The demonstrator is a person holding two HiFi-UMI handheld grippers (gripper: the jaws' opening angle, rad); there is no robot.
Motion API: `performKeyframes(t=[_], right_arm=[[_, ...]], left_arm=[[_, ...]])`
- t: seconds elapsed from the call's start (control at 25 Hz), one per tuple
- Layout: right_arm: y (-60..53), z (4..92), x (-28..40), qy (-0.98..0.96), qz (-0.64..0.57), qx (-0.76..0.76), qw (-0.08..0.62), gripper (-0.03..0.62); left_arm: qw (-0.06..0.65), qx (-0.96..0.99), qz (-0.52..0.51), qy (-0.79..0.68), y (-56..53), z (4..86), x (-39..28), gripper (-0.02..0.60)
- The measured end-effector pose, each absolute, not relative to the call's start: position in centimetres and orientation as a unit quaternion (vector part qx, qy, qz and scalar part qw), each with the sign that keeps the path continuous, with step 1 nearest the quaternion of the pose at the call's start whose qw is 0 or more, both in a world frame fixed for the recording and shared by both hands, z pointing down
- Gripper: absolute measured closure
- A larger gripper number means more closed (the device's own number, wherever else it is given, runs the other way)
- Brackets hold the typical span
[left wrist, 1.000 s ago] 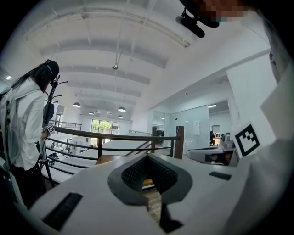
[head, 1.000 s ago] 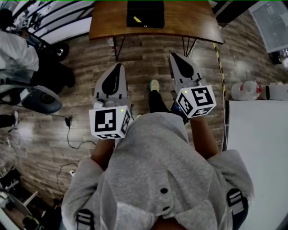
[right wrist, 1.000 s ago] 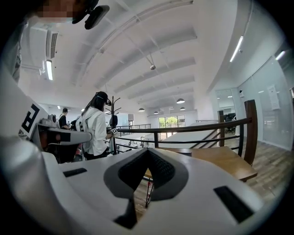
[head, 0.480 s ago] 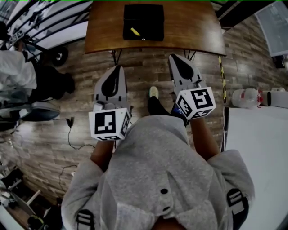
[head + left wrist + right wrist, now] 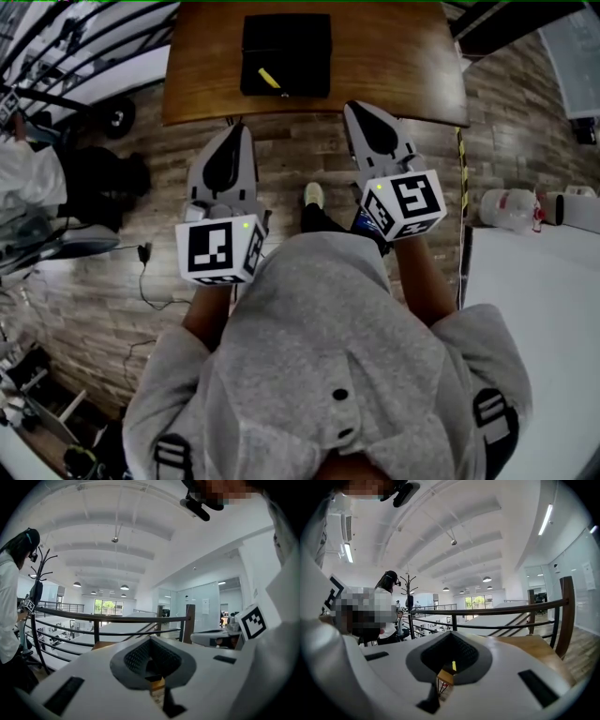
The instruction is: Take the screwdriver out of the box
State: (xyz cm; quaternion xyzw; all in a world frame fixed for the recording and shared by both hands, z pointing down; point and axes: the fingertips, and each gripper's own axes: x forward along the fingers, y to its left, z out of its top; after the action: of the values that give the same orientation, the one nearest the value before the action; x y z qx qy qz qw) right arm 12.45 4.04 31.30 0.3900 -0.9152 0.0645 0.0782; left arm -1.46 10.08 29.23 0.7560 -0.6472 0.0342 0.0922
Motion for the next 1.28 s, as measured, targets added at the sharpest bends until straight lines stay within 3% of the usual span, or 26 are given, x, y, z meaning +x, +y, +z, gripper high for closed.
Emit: performKeyframes(t=[0.4, 1.28], right_arm=[[-0.3, 30.0, 15.4, -0.922, 0.062, 0.377, 0.062, 0.58], [-4.3, 30.4, 15.3, -0.936, 0.082, 0.34, 0.048, 0.58]], left_arm=[[0.069, 0.758, 0.043, -0.647, 5.5, 27.3, 2.5, 0.569], [0.046, 0.742, 0.076, -0.664, 1.7, 26.7, 4.3, 0.569]])
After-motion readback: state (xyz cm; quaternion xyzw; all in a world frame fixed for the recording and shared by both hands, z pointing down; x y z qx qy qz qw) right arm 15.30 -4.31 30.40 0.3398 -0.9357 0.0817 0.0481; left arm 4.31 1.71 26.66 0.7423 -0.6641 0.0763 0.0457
